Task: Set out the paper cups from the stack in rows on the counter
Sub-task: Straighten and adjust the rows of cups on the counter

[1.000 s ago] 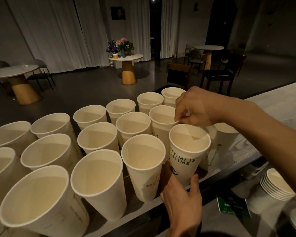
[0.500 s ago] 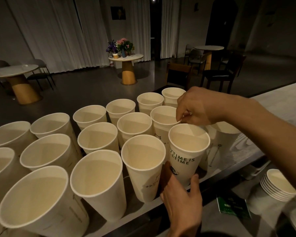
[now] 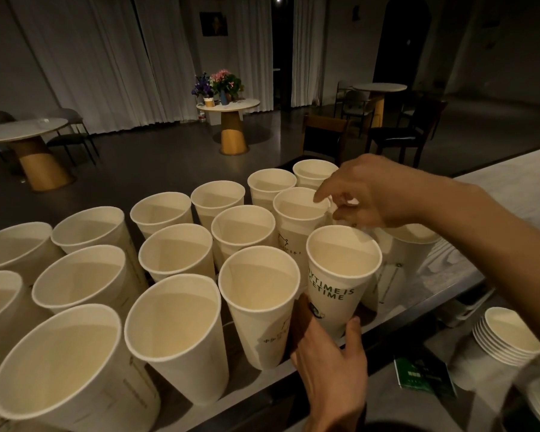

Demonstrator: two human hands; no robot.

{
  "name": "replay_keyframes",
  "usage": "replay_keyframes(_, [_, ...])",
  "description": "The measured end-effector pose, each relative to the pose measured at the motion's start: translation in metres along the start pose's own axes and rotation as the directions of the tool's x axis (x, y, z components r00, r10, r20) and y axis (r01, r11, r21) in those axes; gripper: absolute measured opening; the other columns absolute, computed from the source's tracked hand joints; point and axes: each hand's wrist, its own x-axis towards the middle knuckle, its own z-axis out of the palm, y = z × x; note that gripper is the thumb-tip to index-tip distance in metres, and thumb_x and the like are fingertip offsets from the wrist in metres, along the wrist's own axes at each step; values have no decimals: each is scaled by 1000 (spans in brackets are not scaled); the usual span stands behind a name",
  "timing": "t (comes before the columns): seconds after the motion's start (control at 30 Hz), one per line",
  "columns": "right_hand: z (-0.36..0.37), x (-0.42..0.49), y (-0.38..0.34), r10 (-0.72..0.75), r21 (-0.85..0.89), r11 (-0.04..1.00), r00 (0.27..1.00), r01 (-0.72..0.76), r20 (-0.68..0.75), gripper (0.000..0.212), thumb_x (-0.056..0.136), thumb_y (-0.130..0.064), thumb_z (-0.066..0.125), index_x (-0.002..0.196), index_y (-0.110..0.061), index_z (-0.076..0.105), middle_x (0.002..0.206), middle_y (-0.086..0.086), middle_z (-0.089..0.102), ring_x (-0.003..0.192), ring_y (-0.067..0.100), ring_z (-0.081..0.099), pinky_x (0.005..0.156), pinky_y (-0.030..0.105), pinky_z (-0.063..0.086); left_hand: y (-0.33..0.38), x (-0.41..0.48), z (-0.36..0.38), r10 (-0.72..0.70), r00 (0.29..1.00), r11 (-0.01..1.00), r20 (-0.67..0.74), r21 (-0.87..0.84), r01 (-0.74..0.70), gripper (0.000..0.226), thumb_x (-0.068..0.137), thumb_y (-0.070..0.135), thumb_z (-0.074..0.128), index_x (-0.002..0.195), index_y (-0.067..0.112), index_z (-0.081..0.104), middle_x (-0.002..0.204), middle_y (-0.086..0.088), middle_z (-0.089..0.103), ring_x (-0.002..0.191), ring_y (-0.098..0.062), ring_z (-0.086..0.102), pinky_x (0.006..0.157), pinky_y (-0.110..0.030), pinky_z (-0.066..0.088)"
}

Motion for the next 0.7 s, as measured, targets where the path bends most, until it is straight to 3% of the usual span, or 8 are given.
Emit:
replay_keyframes(0.07, [-3,-12,9,57,101,994,992,-45,-113,37,92,-28,72,129,-27,67,90,-19,57,88,4,56,75,12,37,-1,0,1,8,1000,1000,-2,5,-8,91,87,48,77,162,38,25,157,17,45,147,-10,39,124,-44,35])
replay_keyframes(0.13, [-3,-30,22,156,225,969,960,-103,-232,36,91,-37,70,125,-28,68,103,-11,64,96,10,60,81,19,45,-2,0,1,21,1000,1000,-5,13,-21,90,87,48,77,161,39,27,155,17,47,146,-10,41,123,-45,36])
replay_keyframes(0.2, [3,-53,36,317,396,898,909,-194,-272,50,83,-56,66,128,-34,63,124,-11,58,115,13,56,91,29,46,-3,1,2,36,999,999,-18,26,-35,88,87,48,76,160,38,29,154,15,49,145,-11,42,121,-44,38])
replay_keyframes(0.33, [35,-104,45,563,820,515,820,-251,-103,115,45,-84,79,146,-48,38,153,-15,44,138,5,42,109,36,37,-2,0,3,72,997,997,-41,22,-71,89,87,45,77,161,38,27,155,14,48,146,-12,42,121,-46,38])
replay_keyframes(0.43, [76,-124,37,569,939,283,823,-194,-1,140,32,-73,90,155,-43,28,153,-16,45,138,4,44,106,31,41,-2,1,3,98,993,995,-70,37,-95,86,87,44,79,159,33,33,153,11,51,146,-15,43,121,-47,37])
replay_keyframes(0.53, [113,-122,24,538,960,213,842,-180,38,117,41,-51,94,145,-44,41,141,-28,55,132,-3,51,106,30,44,-1,1,3,97,992,995,-83,21,-95,86,84,47,78,157,31,36,151,10,54,144,-16,46,119,-47,40])
replay_keyframes(0.6, [128,-117,18,552,961,214,833,-178,32,100,48,-42,94,134,-48,45,125,-37,61,120,-13,55,97,19,47,0,0,3,94,991,995,-95,40,-91,88,77,58,72,155,32,38,149,9,56,142,-17,49,117,-47,43])
replay_keyframes(0.7, [142,-109,16,597,974,162,802,-161,33,92,55,-28,95,133,-44,48,125,-28,66,119,-7,59,84,11,52,3,0,2,84,990,996,-112,47,-79,84,81,52,77,153,30,40,146,7,59,140,-18,51,115,-47,45])
